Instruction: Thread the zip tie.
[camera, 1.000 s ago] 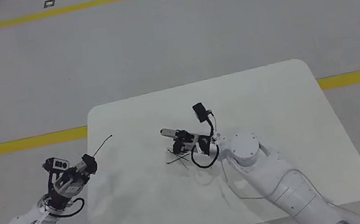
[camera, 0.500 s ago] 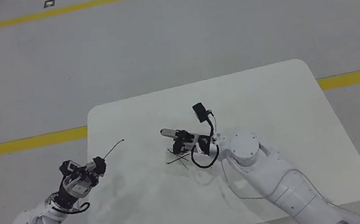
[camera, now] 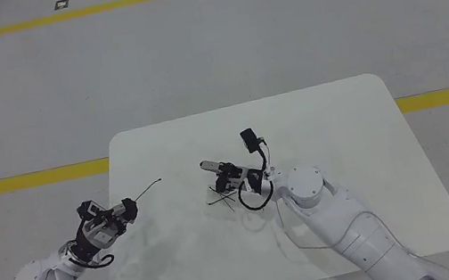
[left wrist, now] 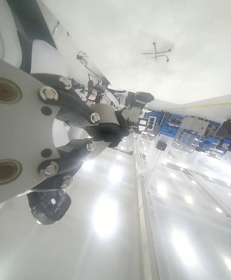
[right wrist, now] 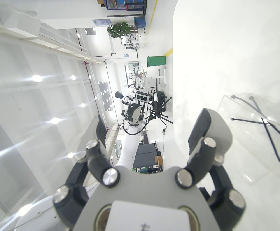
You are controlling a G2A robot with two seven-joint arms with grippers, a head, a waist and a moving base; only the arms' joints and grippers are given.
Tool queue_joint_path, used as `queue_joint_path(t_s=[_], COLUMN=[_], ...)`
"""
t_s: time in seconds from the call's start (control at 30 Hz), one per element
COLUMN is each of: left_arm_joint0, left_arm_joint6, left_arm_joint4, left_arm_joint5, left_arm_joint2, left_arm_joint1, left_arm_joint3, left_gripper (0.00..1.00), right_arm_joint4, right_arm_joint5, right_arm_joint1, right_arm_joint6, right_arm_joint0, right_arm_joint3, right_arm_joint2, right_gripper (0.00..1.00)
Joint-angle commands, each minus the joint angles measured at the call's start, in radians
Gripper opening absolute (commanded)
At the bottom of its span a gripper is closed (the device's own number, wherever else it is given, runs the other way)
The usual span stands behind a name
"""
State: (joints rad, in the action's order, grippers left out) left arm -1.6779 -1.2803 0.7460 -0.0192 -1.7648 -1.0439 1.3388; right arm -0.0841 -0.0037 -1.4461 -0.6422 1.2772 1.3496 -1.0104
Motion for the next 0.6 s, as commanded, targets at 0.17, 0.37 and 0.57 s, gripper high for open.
queue_joint_path(t_s=[0.17,0.37,0.57], left_arm_joint0=[0.008,0.006,-0.003], left_arm_joint6=[0.038,0.027,0.013], left_arm_joint4=[-0.001,-0.026,-0.016], left_arm_joint5=[-0.134,-0.242,-0.283], left_arm_joint2=[0.039,0.052,0.057], left_arm_joint1=[0.004,0.016,0.024], left_arm_joint3=[0.039,0.062,0.064], left_gripper=[0.00,0.00,0.00], right_arm_joint4=[0.007,0.091,0.109], right_arm_joint5=[-0.007,-0.121,-0.179], right_arm_joint1=[0.001,0.018,0.020], right_arm_joint6=[0.005,-0.031,-0.100], right_arm_joint0=[0.001,-0.003,-0.062], right_arm_joint3=[0.003,-0.011,-0.075], right_arm_joint2=[0.000,-0.014,0.004], right_gripper=[1.00,1.00,1.00])
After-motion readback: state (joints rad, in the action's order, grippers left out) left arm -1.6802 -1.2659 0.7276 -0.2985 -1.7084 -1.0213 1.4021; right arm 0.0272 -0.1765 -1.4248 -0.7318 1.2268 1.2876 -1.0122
